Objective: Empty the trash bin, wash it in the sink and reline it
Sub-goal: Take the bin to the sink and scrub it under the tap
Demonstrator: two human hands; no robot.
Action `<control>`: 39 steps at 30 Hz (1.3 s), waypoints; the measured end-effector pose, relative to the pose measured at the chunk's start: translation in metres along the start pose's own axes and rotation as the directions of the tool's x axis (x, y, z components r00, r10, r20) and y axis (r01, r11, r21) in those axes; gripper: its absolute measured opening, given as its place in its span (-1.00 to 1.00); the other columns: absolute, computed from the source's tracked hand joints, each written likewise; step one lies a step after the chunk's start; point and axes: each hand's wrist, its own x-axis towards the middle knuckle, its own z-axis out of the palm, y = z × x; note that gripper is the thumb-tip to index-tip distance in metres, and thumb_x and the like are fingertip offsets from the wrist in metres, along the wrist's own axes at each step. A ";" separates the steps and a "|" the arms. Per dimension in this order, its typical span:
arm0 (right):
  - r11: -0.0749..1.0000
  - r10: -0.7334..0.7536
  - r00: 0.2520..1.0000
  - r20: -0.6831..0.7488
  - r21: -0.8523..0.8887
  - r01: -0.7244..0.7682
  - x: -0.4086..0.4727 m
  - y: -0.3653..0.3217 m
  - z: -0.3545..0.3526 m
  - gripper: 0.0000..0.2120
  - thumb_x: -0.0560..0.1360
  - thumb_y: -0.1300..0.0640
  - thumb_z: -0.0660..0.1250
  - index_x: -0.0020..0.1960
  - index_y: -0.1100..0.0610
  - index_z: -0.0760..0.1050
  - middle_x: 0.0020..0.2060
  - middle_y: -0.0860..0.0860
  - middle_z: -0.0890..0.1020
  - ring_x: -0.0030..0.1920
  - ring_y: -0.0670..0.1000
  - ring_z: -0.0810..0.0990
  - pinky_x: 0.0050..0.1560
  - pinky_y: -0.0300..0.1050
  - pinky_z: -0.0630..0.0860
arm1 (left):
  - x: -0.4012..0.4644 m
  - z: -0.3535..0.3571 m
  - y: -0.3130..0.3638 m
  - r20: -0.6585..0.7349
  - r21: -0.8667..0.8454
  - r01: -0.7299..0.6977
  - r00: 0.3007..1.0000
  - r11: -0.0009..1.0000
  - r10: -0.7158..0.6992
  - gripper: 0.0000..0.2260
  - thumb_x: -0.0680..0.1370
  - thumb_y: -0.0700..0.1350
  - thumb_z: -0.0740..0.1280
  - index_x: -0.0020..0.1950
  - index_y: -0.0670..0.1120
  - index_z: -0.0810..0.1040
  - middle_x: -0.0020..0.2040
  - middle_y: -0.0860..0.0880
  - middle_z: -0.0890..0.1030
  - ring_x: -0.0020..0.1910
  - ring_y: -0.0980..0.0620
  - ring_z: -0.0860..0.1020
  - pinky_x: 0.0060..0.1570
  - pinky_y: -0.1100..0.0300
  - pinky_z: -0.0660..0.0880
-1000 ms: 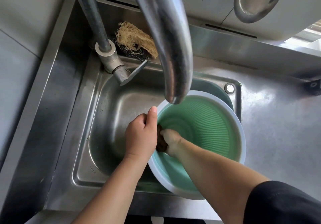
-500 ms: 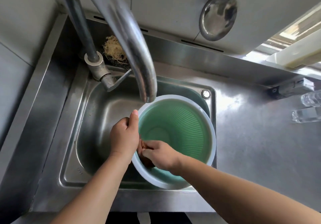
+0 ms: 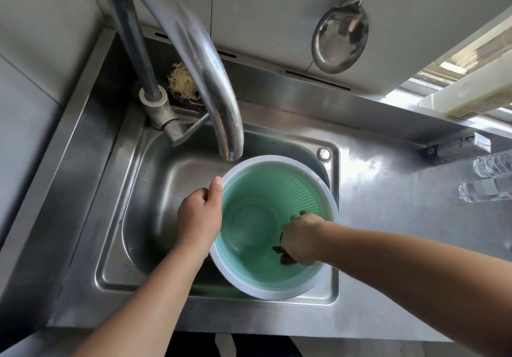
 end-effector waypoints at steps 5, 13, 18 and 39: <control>0.990 0.078 0.997 -0.010 -0.117 -0.079 0.009 -0.002 -0.001 -0.61 0.61 0.05 0.21 0.42 0.12 0.42 0.42 0.16 0.37 0.42 0.27 0.25 0.46 0.26 0.14 | -0.003 0.000 0.000 -0.002 -0.002 -0.008 1.000 1.000 0.008 -0.44 0.61 0.27 0.18 -0.36 -0.16 0.47 -0.46 -0.04 0.51 -0.38 -0.09 0.50 -0.38 0.12 0.35; 0.666 -0.014 0.993 -0.118 0.739 0.097 -0.001 -0.048 -0.009 -0.68 0.60 0.00 0.15 0.02 0.20 0.56 -0.02 0.16 0.62 -0.02 0.16 0.54 -0.15 -0.21 0.32 | -0.006 0.002 0.003 -0.059 0.049 -0.025 0.998 0.999 0.028 -0.43 0.62 0.25 0.19 -0.36 -0.20 0.46 -0.43 -0.09 0.53 -0.33 -0.14 0.51 -0.35 0.09 0.38; -0.489 0.182 0.979 -0.093 0.855 0.172 0.017 -0.079 -0.051 -0.91 0.52 0.12 0.23 -0.13 0.08 0.47 -0.33 -0.06 0.50 -0.28 -0.02 0.42 -0.26 -0.23 0.34 | -0.006 0.000 -0.002 -0.065 0.023 0.014 0.998 1.000 -0.012 -0.50 0.63 0.25 0.13 -0.21 -0.10 0.60 -0.26 -0.05 0.64 -0.16 -0.12 0.59 -0.08 0.01 0.55; -0.605 0.654 0.756 -0.035 0.576 0.550 0.015 -0.079 -0.099 -0.59 0.47 0.03 0.17 0.30 -0.01 0.47 0.16 -0.03 0.63 0.17 0.03 0.58 0.30 0.08 0.49 | -0.018 -0.002 -0.002 -0.003 -0.184 0.143 0.989 0.972 -0.146 -0.48 0.40 0.42 0.14 -0.18 0.04 0.67 -0.14 -0.05 0.74 -0.06 -0.12 0.69 0.11 -0.14 0.61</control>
